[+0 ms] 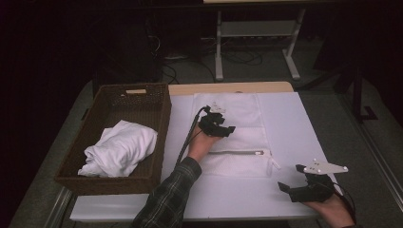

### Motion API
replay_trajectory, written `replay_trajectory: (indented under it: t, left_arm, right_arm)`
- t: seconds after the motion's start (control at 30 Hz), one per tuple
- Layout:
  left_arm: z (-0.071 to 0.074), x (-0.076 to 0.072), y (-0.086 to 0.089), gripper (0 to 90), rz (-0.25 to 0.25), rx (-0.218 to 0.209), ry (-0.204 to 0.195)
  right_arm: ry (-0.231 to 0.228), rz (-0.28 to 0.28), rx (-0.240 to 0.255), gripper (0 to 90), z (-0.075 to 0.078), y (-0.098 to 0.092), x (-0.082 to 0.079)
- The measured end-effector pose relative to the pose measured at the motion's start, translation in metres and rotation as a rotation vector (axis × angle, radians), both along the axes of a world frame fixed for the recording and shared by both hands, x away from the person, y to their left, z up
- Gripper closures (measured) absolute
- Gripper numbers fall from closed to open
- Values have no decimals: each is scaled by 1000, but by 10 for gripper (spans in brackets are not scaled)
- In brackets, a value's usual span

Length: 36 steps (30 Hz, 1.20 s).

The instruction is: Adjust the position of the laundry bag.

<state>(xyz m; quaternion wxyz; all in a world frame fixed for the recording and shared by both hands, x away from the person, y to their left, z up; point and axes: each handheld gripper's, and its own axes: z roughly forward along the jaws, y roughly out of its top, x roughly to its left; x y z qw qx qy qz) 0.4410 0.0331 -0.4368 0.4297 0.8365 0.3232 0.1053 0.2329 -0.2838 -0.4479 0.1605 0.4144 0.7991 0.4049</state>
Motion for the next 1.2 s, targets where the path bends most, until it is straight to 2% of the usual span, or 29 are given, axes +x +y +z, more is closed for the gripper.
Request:
replay_trajectory:
  t: [0.23,0.33,0.53,0.73,0.77,0.8,0.9,0.97,1.0,1.13,1.2]
  left_arm:
    - [-9,7,-1,484,17,21,17]
    - [-10,7,-1,488,22,24,18]
    - [-17,10,-1,537,30,63,19]
    - [-19,10,-4,594,20,92,-7]
    - [-19,10,-4,613,20,92,-7]
    - [-19,9,-6,634,16,113,-24]
    - [-18,8,-6,720,5,112,-23]
    - [-18,7,-6,745,1,111,-22]
    - [-18,6,-9,803,-14,115,-22]
    - [-19,6,-9,897,-16,112,-23]
    - [-18,6,-8,899,-16,107,-16]
  right_arm:
    - [0,2,6,44,0,-1,0]
    - [0,1,8,45,0,0,0]
    - [1,2,6,46,0,0,0]
    - [1,2,6,48,0,0,0]
    - [1,2,6,48,0,0,0]
    - [1,3,5,48,0,0,0]
    - [1,1,5,49,0,0,0]
    - [3,-1,5,49,0,0,-1]
    - [3,-3,6,49,0,-1,-1]
    - [4,-3,7,50,0,-1,-1]
    - [2,-2,6,50,0,-1,-1]
